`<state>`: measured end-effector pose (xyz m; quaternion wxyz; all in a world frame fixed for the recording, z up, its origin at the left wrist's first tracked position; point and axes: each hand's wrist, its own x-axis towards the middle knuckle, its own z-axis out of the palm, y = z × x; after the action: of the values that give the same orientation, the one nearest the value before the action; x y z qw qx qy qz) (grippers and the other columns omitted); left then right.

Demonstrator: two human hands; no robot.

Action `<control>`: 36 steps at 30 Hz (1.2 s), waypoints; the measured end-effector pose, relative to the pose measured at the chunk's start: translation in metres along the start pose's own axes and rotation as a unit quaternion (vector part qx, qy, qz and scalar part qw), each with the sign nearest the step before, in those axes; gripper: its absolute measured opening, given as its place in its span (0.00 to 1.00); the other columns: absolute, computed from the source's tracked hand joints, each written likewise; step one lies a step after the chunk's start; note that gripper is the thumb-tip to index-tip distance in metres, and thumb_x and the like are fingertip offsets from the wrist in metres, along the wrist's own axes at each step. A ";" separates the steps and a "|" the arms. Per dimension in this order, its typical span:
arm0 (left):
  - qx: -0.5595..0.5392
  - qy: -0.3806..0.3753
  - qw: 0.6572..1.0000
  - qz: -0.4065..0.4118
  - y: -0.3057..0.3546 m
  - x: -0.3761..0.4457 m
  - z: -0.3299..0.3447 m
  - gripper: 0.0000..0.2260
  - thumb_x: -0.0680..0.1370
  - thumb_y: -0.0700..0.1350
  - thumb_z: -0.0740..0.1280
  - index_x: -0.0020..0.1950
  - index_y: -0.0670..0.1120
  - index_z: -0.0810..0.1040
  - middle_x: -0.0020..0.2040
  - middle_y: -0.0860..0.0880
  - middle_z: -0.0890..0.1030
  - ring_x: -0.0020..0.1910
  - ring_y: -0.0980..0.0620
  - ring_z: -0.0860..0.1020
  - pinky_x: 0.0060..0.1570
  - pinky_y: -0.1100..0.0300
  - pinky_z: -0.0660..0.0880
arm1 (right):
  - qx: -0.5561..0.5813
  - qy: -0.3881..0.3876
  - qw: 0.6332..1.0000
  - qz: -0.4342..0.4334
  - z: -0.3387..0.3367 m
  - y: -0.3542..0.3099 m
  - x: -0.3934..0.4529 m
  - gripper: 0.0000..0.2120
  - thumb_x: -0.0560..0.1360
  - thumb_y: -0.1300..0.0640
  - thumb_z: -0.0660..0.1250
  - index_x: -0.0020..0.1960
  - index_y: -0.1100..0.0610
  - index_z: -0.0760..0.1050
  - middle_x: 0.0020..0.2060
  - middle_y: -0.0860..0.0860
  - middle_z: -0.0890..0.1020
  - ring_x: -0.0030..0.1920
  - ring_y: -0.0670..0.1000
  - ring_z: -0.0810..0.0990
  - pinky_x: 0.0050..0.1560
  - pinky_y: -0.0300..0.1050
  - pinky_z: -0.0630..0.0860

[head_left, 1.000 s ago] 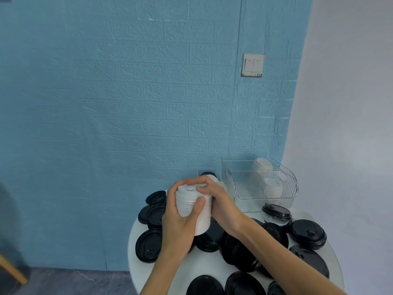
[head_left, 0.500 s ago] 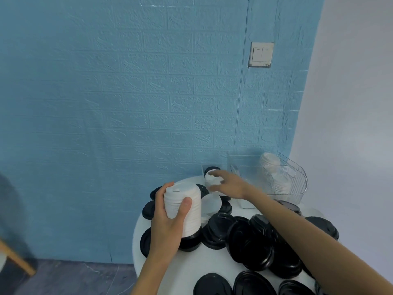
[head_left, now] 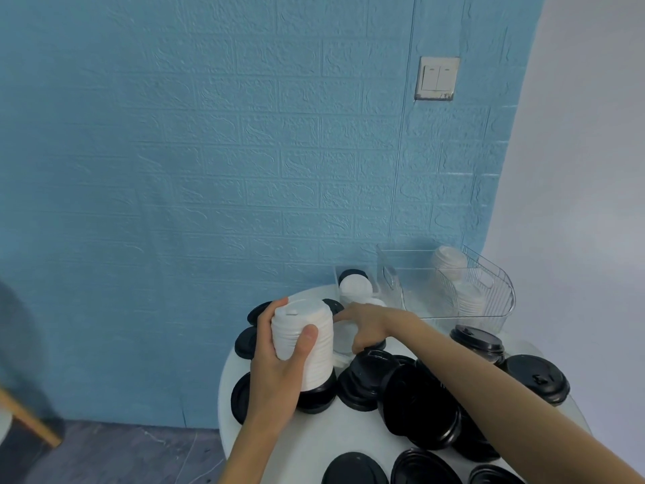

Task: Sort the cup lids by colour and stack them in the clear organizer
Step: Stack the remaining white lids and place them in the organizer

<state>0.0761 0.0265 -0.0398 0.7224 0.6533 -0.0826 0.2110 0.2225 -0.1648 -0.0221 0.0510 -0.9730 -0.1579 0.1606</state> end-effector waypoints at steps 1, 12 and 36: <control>0.000 -0.001 1.000 0.001 0.000 0.000 0.001 0.29 0.64 0.66 0.69 0.64 0.64 0.72 0.56 0.72 0.77 0.56 0.69 0.77 0.51 0.69 0.72 | -0.026 -0.004 1.000 0.004 0.000 -0.002 0.000 0.43 0.65 0.52 0.74 0.77 0.39 0.63 0.71 0.50 0.72 0.67 0.57 0.74 0.64 0.49 0.74; 0.012 -0.024 1.000 -0.003 -0.005 0.001 0.003 0.25 0.66 0.67 0.70 0.63 0.70 0.71 0.58 0.68 0.79 0.57 0.65 0.79 0.56 0.58 0.75 | -0.059 0.075 0.995 0.011 -0.003 -0.004 -0.011 0.44 0.65 0.42 0.79 0.77 0.43 0.64 0.70 0.53 0.73 0.69 0.59 0.73 0.69 0.54 0.66; 0.005 -0.068 0.998 0.008 0.006 0.008 0.028 0.29 0.68 0.65 0.70 0.67 0.63 0.71 0.57 0.68 0.79 0.56 0.63 0.80 0.50 0.69 0.76 | 0.603 0.167 0.762 -0.166 -0.051 -0.023 -0.096 0.29 0.65 0.46 0.71 0.65 0.51 0.74 0.49 0.48 0.75 0.44 0.47 0.75 0.41 0.43 0.64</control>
<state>0.0853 0.0011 -0.0274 0.7100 0.6692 -0.1355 0.1726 0.1462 -0.1764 0.0582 0.6791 -0.7111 -0.1762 0.0462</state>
